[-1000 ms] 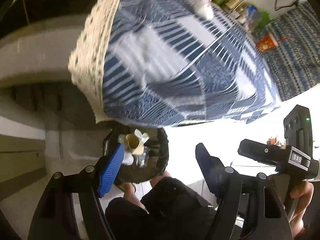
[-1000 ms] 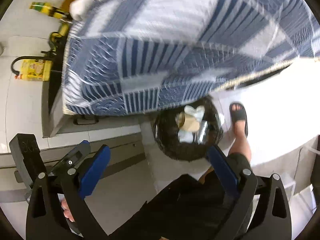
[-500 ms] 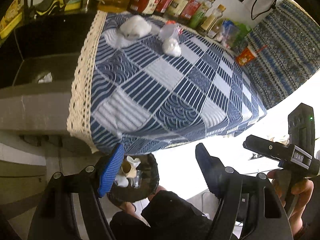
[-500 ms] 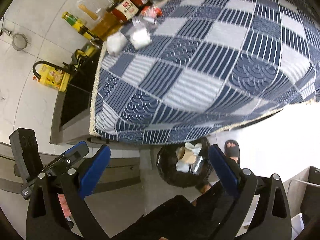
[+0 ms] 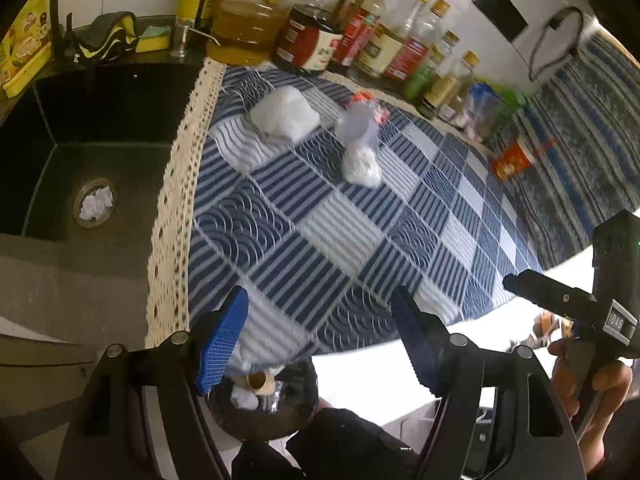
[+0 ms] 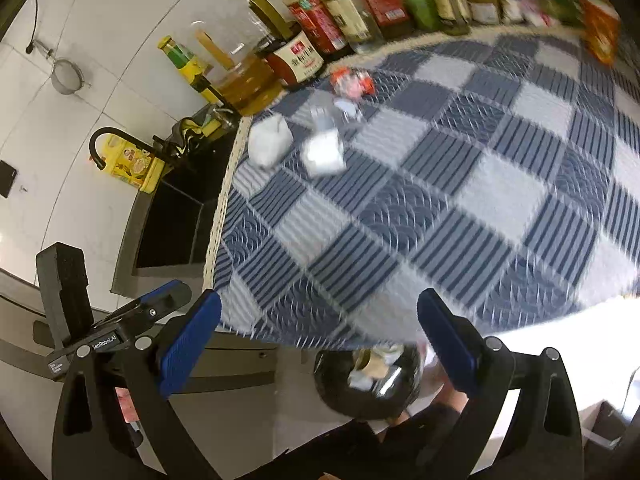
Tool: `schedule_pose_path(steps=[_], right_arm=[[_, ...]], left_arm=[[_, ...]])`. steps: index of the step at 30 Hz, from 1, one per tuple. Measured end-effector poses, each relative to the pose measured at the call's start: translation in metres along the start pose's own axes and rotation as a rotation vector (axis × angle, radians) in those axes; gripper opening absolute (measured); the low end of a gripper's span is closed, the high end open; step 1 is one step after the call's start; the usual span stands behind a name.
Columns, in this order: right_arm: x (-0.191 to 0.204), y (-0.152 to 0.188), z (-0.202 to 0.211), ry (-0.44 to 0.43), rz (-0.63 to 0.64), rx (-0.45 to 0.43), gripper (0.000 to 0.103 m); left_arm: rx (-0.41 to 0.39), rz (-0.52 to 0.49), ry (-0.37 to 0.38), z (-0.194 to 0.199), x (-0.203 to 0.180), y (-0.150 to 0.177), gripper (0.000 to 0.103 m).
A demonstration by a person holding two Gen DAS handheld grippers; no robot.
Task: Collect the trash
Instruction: 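Raise both tools back over the counter toward the remaining trash, then grasp the white knit cloth with the left tool while the right tool grasps the orange plastic bag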
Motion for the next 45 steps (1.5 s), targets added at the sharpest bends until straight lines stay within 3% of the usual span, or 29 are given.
schedule_pose_path(steps=[12, 21, 35, 45], right_arm=[[-0.004, -0.105, -0.03, -0.015, 0.132, 0.016, 0.097], [-0.016, -0.164, -0.064, -0.04, 0.168, 0.058, 0.097], [-0.02, -0.216, -0.115, -0.065, 0.218, 0.135, 0.097], [-0.017, -0.227, -0.157, -0.031, 0.288, 0.185, 0.088]], left_arm=[[-0.003, 0.088, -0.087, -0.034, 0.015, -0.071, 0.071], [0.015, 0.171, -0.138, -0.068, 0.029, -0.114, 0.071], [0.047, 0.266, -0.217, -0.108, 0.051, -0.143, 0.071], [0.079, 0.332, -0.252, -0.132, 0.072, -0.143, 0.071]])
Point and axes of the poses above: each gripper's, at about its wrist camera, not at the fingertips, and z roughly against the way its jaws point, x to its left, y to its underside, the point moved 10 cm from there along -z, roughly the way its jaws point, and after that the axes turned 10 degrees about -z, right-handed, at the moved point
